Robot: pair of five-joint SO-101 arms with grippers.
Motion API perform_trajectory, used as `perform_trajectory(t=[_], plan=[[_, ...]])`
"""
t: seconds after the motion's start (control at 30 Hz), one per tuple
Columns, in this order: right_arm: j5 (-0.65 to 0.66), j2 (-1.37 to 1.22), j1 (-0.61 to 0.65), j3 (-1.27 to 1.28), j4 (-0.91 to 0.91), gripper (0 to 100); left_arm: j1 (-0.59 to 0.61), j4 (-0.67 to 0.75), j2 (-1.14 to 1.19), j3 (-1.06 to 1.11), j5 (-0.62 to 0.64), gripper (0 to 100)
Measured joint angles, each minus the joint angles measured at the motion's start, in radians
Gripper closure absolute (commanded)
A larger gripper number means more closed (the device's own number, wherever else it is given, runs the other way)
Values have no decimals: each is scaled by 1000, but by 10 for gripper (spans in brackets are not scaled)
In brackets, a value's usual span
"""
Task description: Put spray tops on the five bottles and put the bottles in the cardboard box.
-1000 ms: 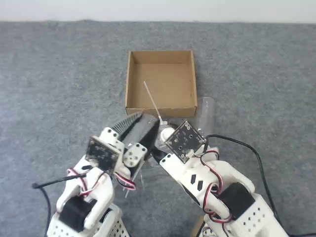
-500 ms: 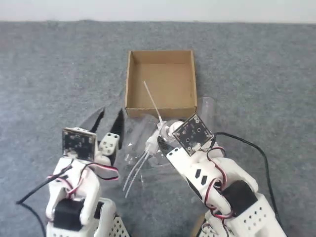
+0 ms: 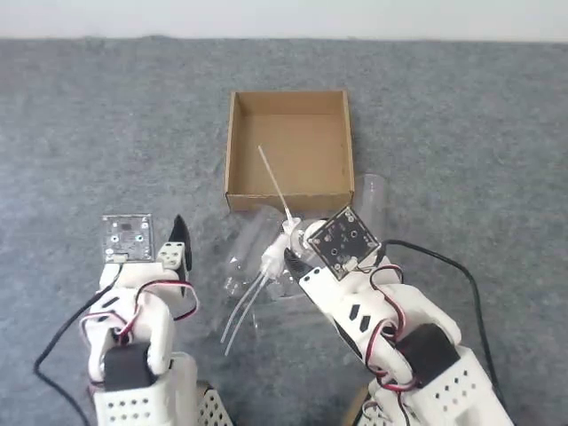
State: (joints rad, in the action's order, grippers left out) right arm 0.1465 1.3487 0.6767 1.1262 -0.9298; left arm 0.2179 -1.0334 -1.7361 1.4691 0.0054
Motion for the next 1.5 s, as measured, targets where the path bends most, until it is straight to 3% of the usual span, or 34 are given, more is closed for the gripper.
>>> perform_trajectory(t=[0.4,0.93,1.2,1.5], plan=[[0,-26,0,-166,0,992,17,0,2,68,0,855],[37,-480,-23,-534,3,992,23,0,-5,68,0,855],[40,-732,-110,-617,149,992,23,0,-5,68,0,855],[40,-999,-118,-713,264,992,23,0,-5,68,0,855]])
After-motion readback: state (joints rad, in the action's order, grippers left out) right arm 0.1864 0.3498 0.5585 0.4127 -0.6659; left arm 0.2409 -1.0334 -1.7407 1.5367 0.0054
